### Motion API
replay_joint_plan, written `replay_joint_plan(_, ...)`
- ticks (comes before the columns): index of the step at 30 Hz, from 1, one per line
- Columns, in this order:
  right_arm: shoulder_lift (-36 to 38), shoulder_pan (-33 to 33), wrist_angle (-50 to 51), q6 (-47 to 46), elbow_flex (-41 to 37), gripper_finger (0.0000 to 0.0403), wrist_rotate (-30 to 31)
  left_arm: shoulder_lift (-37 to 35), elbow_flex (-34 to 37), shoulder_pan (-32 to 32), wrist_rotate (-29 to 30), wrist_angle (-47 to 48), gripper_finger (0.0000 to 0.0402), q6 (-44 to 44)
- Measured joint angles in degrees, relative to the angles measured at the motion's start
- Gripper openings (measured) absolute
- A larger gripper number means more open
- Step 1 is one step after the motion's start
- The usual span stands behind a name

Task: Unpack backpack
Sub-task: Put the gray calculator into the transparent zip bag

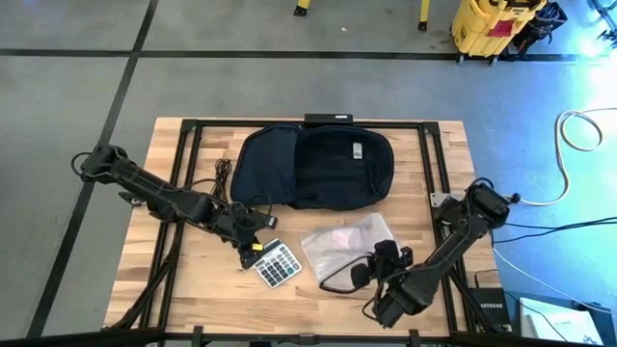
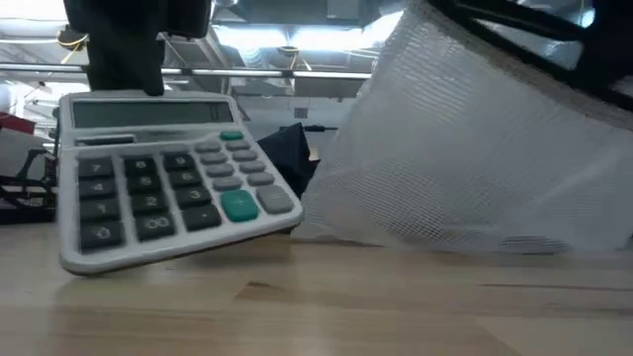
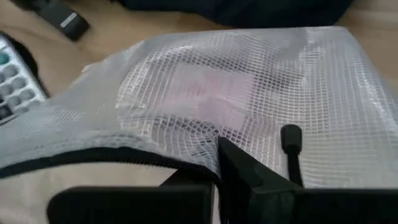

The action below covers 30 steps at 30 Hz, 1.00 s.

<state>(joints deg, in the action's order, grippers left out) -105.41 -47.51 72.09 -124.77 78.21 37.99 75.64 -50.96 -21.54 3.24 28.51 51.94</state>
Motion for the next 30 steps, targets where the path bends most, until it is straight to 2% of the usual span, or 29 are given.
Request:
replay_joint_plan(6, -4.21, 0.94, 6.44, 0.02, 6.68, 0.0, -1.86, 0.0, 0.0, 0.46, -0.04, -0.67, 0.0001, -1.35)
replay_joint_plan(10, -5.35, 2.01, 6.3, 0.0, 8.18, 0.0, -1.13, 0.0, 0.0, 1.55, -0.23, -0.74, 0.0001, -1.81)
replay_joint_plan(16, -5.37, 2.6, 3.15, 0.08, 8.18, 0.0, 3.63, 0.0, 0.0, 1.84, -0.65, -0.67, 0.0002, -2.38)
replay_joint_plan(27, -5.39, 3.93, -1.3, 0.21, 8.18, 0.0, 17.63, 0.0, 0.0, 1.84, -0.67, -0.69, 0.0003, -1.37)
replay_joint_plan(30, -5.39, 4.81, -2.28, 2.14, 8.18, 0.0, 17.98, 0.0, 0.0, 1.84, -0.61, -0.71, 0.0003, -1.15)
